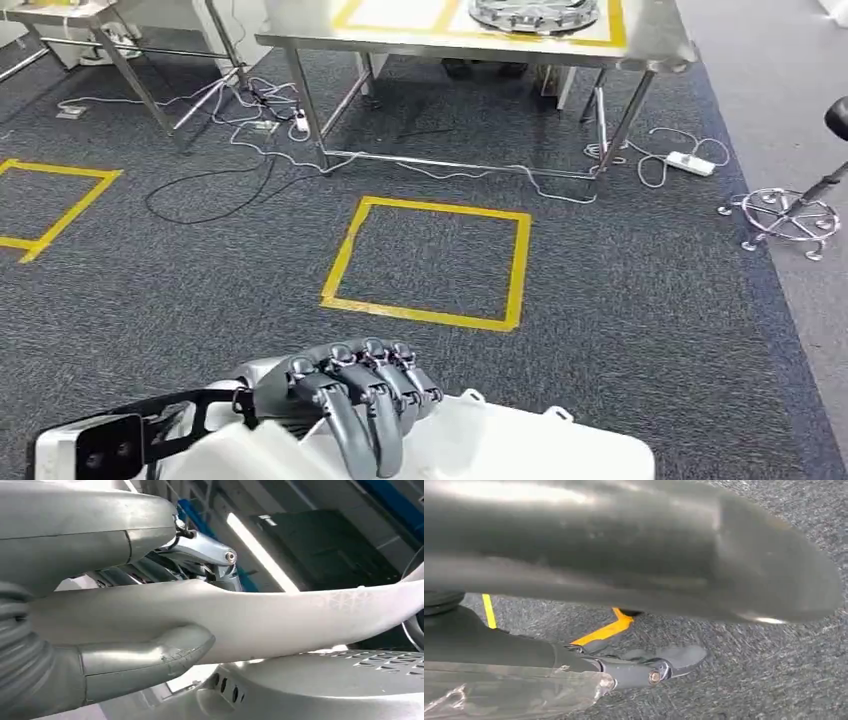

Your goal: Take the parts from the cabinet and place them on the table.

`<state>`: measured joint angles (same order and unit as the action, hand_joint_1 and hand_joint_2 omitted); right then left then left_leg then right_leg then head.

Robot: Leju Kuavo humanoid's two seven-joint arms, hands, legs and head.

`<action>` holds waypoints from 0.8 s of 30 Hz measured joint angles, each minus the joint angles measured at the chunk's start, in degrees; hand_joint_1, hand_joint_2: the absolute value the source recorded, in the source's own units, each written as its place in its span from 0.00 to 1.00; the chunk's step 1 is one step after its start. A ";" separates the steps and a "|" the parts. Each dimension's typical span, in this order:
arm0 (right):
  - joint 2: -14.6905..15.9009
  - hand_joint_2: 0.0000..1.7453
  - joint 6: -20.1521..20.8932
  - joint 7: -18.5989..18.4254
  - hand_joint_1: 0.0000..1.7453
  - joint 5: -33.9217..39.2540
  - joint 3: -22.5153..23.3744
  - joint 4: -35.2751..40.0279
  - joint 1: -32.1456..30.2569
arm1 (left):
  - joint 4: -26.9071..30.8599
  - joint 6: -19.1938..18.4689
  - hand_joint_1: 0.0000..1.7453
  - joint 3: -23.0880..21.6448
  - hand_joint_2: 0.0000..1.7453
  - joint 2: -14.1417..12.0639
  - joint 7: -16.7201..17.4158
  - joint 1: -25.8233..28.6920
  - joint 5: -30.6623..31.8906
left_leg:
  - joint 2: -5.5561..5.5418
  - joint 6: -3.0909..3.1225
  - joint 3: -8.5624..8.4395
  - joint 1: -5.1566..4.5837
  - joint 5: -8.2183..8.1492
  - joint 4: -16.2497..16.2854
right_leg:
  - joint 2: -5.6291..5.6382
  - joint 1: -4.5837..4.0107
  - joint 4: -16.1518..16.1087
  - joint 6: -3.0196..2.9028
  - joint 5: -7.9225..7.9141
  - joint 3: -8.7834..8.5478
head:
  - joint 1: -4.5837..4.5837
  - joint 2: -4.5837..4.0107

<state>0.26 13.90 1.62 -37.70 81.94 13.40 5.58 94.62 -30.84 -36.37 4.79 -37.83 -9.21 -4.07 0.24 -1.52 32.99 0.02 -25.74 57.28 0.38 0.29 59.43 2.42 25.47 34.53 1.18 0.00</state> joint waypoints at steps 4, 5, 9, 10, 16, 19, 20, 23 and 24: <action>0.02 0.00 0.04 0.09 0.00 -0.02 -0.15 0.00 0.04 | 0.00 0.02 1.00 0.02 1.00 -0.02 0.00 -0.08 0.02 | -0.09 -1.04 2.98 0.02 -4.33 6.35 | 0.09 0.33 -0.60 -1.46 -0.42 -0.18 | -0.13 0.00; 0.02 0.00 0.07 0.11 0.00 -0.02 -0.24 0.00 0.02 | 0.00 0.02 1.00 0.02 1.00 -0.07 0.00 -0.04 0.04 | -0.09 -1.14 5.44 0.03 -6.53 11.35 | 0.14 0.28 -0.59 -1.55 -0.38 -0.17 | -0.13 0.00; 0.02 0.00 0.07 0.09 0.00 -0.02 -0.44 0.00 -0.01 | -0.02 0.02 1.00 0.02 1.00 -0.13 0.00 -0.01 0.09 | -0.10 -0.99 7.67 0.02 -4.47 14.02 | 0.45 0.24 -0.58 -1.58 -0.29 -0.30 | -0.13 0.00; 0.02 0.00 0.07 0.09 0.00 -0.02 -0.44 0.00 0.01 | -0.02 0.02 1.00 0.02 1.00 -0.13 0.00 -0.01 0.09 | -0.10 -0.85 5.62 0.02 -1.98 9.73 | 0.59 0.27 -0.58 -1.51 -0.24 -0.42 | -0.13 0.00; 0.02 0.00 0.07 0.09 0.00 -0.09 -0.55 0.00 -0.10 | -0.02 0.02 1.00 0.04 1.00 -0.09 0.00 -0.05 0.11 | -0.31 0.67 0.90 -0.23 0.13 0.11 | 0.96 0.16 -0.72 0.34 0.32 -0.54 | -0.02 0.00; 0.05 0.00 0.07 0.07 0.00 -0.20 -0.68 0.00 -0.06 | -0.02 0.02 1.00 0.04 1.00 0.22 0.00 -0.10 0.11 | -0.13 1.63 -0.03 0.11 -0.16 -0.19 | 0.32 0.26 5.16 1.12 3.28 2.11 | 0.50 0.00; 0.05 0.00 0.07 0.00 0.00 -0.22 -0.72 0.00 -0.06 | -0.02 0.02 1.00 0.04 1.00 0.26 0.00 -0.08 0.11 | -0.08 1.81 -0.22 0.08 -0.41 -0.19 | 0.26 0.28 10.15 1.28 5.34 4.75 | 0.35 0.00; 0.05 0.00 0.07 -0.04 0.00 -0.37 -0.76 -0.02 -0.46 | -0.02 0.02 1.00 0.04 1.00 0.26 0.00 0.00 0.22 | -0.14 1.86 -0.97 0.07 -1.13 -0.19 | 0.24 0.30 17.44 1.51 6.22 9.68 | 0.52 0.00; 0.05 0.00 0.07 -0.04 0.00 -0.37 -0.79 -0.02 -0.48 | -0.02 0.02 1.00 0.04 1.00 0.28 -0.02 0.00 0.26 | -0.17 1.77 -1.46 0.09 -1.48 -0.19 | 0.22 0.31 14.93 1.49 4.03 8.77 | 0.55 0.00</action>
<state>0.31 13.97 1.57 -38.07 81.15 13.38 5.10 94.60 -30.82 -36.33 5.07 -37.86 -9.21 -3.80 0.07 0.25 31.53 0.11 -27.22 57.09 0.60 0.60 74.37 3.91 29.50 43.30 1.73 0.00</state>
